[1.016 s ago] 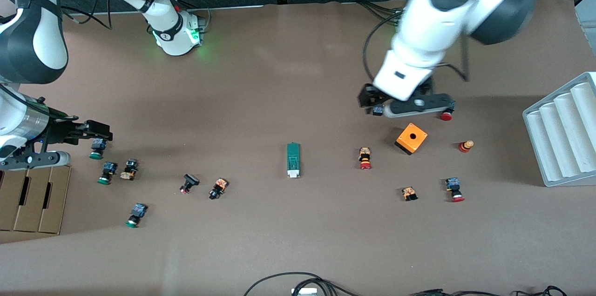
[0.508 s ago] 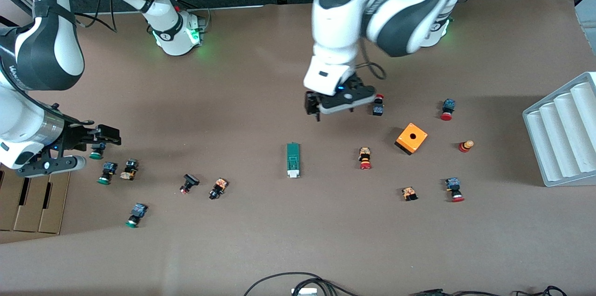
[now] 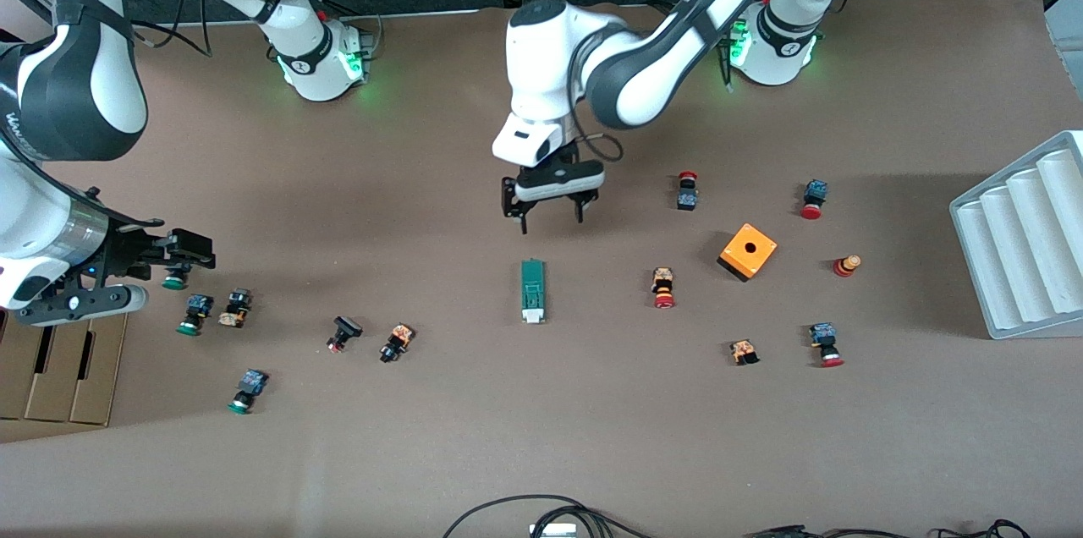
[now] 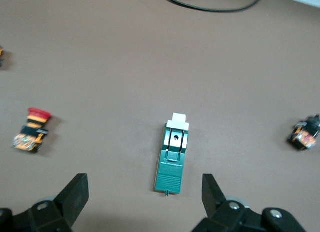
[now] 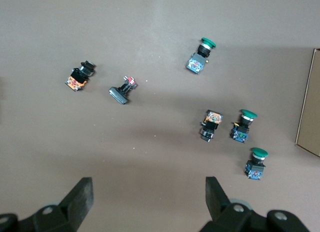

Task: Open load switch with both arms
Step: 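Reach the left gripper to the green switch and grasp its base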

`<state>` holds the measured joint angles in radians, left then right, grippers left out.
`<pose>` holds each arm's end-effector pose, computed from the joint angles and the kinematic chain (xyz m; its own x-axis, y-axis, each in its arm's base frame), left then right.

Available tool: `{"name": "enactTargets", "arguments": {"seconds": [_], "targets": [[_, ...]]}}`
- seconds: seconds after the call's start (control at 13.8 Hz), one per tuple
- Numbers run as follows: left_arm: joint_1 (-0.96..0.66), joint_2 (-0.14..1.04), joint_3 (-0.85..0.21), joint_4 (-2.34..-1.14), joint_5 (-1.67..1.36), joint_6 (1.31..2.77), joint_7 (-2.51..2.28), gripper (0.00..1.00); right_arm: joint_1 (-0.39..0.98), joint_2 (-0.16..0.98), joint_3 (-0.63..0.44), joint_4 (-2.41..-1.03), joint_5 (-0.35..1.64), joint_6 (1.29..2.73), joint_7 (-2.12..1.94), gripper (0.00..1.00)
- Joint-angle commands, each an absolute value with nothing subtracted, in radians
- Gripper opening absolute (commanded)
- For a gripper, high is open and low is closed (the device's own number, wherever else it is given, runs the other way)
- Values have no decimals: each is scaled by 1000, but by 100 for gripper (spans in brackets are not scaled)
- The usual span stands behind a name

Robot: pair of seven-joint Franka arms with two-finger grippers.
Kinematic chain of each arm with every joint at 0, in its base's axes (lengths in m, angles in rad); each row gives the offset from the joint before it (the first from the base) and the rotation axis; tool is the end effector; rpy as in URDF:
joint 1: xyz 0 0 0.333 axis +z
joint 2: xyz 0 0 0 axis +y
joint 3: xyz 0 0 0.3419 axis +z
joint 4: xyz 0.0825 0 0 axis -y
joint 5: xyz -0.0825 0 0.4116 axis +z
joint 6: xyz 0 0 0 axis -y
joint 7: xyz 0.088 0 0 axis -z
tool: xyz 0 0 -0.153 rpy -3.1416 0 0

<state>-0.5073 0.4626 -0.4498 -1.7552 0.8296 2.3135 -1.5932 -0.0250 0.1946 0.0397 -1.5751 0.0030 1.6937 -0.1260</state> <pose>0.4663 -0.5476 0.3115 0.8714 0.1644 0.4623 0.1525 -0.9863 0.0633 0.6429 0.0082 0.4929 0.9874 0.1397 -0.0738 0.1385 -0.9902 -0.0200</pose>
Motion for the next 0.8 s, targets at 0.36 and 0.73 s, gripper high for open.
{"name": "enactTargets", "arguments": {"seconds": [0.36, 0.73], "targets": [[-601, 676, -440, -1744, 1485, 2316, -2168, 100, -118, 287, 20, -1545, 281, 1683, -308, 100], [-681, 856, -437, -1669, 1744, 2122, -2373, 100, -65, 308, 26, -1545, 194, 1750, -298, 100]]}}
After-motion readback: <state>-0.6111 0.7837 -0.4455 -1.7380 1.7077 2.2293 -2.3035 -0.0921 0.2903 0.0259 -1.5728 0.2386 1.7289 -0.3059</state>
